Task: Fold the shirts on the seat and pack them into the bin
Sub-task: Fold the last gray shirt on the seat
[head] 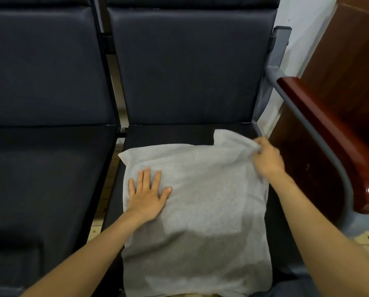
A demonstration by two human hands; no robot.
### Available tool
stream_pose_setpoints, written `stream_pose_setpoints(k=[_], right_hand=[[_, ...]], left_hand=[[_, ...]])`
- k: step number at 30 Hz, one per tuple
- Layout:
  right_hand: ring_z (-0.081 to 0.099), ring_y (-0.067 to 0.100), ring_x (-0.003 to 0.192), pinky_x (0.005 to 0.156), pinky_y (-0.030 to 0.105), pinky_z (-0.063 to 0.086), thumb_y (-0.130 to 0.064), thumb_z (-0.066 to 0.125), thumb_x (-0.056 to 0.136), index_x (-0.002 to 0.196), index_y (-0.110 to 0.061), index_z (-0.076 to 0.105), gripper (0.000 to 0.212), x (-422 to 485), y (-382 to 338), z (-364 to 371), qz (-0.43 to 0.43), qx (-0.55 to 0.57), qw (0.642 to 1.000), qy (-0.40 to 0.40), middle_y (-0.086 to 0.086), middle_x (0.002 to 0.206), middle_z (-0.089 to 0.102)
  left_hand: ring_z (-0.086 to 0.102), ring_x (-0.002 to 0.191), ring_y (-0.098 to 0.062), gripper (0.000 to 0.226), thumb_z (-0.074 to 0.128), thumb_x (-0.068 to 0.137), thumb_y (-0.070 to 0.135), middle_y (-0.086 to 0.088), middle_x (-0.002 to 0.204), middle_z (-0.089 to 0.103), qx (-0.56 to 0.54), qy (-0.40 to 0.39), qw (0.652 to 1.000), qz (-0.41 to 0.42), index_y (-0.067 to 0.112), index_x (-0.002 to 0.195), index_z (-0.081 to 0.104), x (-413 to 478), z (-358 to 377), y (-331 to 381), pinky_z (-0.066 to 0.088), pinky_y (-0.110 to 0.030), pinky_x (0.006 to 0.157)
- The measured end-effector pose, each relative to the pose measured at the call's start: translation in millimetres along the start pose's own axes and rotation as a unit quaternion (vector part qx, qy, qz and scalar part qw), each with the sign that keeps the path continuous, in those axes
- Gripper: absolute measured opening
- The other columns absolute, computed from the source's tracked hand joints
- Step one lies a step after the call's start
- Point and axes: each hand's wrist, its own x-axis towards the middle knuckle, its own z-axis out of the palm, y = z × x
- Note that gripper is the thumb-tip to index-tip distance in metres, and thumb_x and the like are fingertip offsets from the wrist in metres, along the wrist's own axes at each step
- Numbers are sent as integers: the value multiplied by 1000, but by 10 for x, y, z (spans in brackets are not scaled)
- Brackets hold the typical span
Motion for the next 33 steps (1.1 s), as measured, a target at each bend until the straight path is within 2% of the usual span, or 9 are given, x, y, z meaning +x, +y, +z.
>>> stream_pose_setpoints(k=[6, 11, 16, 18, 21, 24, 27, 30, 33], right_hand=[[33, 28, 132, 108, 40, 32, -14, 51, 95, 137, -14, 44, 42, -319, 36, 375, -67, -167, 984, -1, 11, 140, 42], [9, 26, 145, 113, 57, 11, -47, 27, 101, 149, -30, 22, 51, -672, -86, 646, -112, -214, 946, -217, -1, 157, 15], [-14, 38, 144, 105, 75, 1, -65, 14, 94, 151, -31, -9, 71, -416, 49, 591, 73, -284, 936, -195, 1, 159, -16], [-13, 39, 144, 107, 72, 0, -63, 16, 95, 152, -30, -7, 69, -376, -1, 643, 27, -276, 938, -209, 2, 159, -15], [-16, 28, 145, 108, 69, -6, -62, 15, 95, 151, -38, -5, 63, -403, 7, 719, -100, -270, 929, -234, -10, 159, -15], [-19, 29, 145, 109, 67, -9, -65, 14, 94, 151, -36, -5, 67, -436, 67, 737, -100, -280, 929, -219, -7, 159, -16], [-10, 19, 147, 111, 63, -5, -57, 18, 98, 151, -34, 5, 60, -473, 40, 781, -137, -263, 931, -214, -10, 160, -5], [-3, 20, 147, 113, 62, 2, -53, 19, 100, 152, -22, 8, 62, -370, 85, 717, -48, -234, 960, -146, 0, 160, 3], [-5, 24, 147, 112, 65, 3, -54, 19, 99, 152, -26, 7, 62, -423, 101, 698, -84, -267, 947, -160, 2, 160, 1]], left_hand=[[11, 142, -25, 84, 7, 80, 73, -5, 154, 15, 3, 75, 997, 20, 27, 148, 22, 14, -46, -23, 5, -43, 117], [23, 132, -24, 88, 5, 84, 74, -9, 146, 38, -4, 142, 981, 129, 18, 137, 49, -37, 28, -3, 15, -41, 114], [39, 130, -29, 65, 18, 98, 58, -13, 146, 38, -14, 144, 966, 216, 16, 135, 51, -90, 136, 29, 25, -46, 112], [38, 133, -31, 73, 10, 95, 62, -12, 150, 32, -25, 135, 970, 201, 17, 139, 47, -77, 115, 62, 23, -44, 112], [-1, 147, -20, 93, -16, 76, 76, -2, 160, 0, -24, 89, 992, 86, 29, 152, 12, 43, 49, -14, -5, -37, 116], [-15, 146, -22, 72, 1, 92, 64, -3, 159, -13, 47, 43, 997, -30, 25, 152, -7, 149, -70, -156, -16, -45, 114], [-11, 145, -32, 64, 15, 100, 42, -15, 159, -6, 91, 51, 991, -85, 5, 151, 1, 170, -185, -98, -13, -49, 116], [1, 144, -37, 60, 29, 97, 27, -21, 156, 3, 53, 119, 991, -7, -1, 148, 14, 118, -166, 100, 3, -45, 118], [28, 136, -38, 78, 8, 85, 49, -21, 147, 32, -33, 133, 986, 91, 3, 141, 37, 4, -136, 179, 24, -45, 112]])
